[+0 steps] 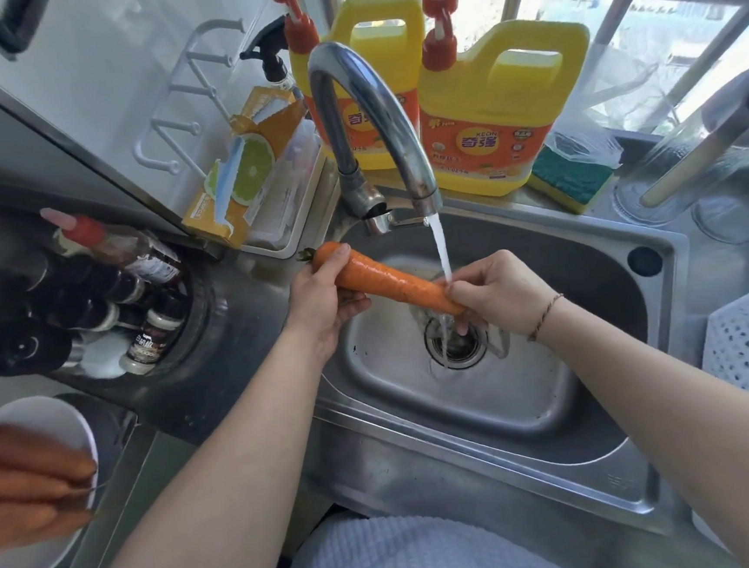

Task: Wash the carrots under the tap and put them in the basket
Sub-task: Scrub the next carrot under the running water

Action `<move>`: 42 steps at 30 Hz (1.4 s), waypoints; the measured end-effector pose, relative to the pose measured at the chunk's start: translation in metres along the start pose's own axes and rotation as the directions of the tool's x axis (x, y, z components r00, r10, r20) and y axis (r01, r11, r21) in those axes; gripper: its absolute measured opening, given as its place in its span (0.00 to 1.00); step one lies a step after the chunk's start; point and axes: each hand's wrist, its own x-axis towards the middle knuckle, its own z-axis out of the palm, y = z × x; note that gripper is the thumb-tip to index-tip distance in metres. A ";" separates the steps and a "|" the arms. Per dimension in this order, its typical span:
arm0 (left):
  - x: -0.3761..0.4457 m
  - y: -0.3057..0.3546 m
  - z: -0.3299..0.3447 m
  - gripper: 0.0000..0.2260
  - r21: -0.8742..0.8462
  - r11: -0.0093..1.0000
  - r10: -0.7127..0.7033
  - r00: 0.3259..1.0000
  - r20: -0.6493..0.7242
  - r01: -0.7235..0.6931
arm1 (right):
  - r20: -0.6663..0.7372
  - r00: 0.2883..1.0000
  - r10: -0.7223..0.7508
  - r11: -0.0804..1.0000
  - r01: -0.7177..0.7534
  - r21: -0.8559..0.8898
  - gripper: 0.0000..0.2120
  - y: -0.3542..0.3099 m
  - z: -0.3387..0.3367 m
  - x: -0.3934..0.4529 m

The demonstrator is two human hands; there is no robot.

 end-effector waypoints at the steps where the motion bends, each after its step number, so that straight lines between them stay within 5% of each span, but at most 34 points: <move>1: 0.000 0.000 0.001 0.07 0.001 1.000 0.000 1.000 0.007 0.000 | 0.003 1.000 0.000 1.000 0.000 0.014 0.12 -0.001 -0.001 -0.001; 6: 0.000 0.000 0.005 0.08 -0.046 0.999 -0.023 1.000 0.015 0.024 | -0.093 0.995 0.026 0.979 -0.006 0.203 0.16 0.003 -0.005 0.003; 12: 0.003 0.002 0.002 0.16 -0.079 0.996 -0.054 0.997 -0.056 0.049 | 0.012 0.994 -0.109 0.906 0.094 0.413 0.15 0.017 -0.005 0.002; 19: 0.002 0.001 0.008 0.12 -0.119 0.992 -0.064 0.991 -0.117 0.050 | -0.059 0.979 -0.197 0.934 0.205 0.292 0.16 0.019 0.001 0.001; 23: -0.003 0.000 0.016 0.16 -0.161 0.978 -0.149 0.983 -0.104 0.131 | -0.221 0.957 -0.189 0.976 0.208 0.066 0.10 0.018 0.010 0.000; 30: 0.000 -0.008 0.021 0.17 -0.136 0.968 -0.231 0.958 -0.170 0.210 | -0.310 0.865 -0.394 0.903 0.302 -0.305 0.07 0.019 0.024 0.000; 38: -0.013 -0.010 0.036 0.22 -0.019 0.988 -0.156 0.980 -0.120 0.155 | -0.324 0.945 -0.037 0.982 -0.025 -0.186 0.19 0.018 0.016 0.010; 42: -0.015 -0.009 0.041 0.23 0.002 0.991 -0.136 0.985 -0.109 0.137 | -0.267 0.964 0.010 0.988 -0.050 -0.144 0.16 0.012 0.014 0.009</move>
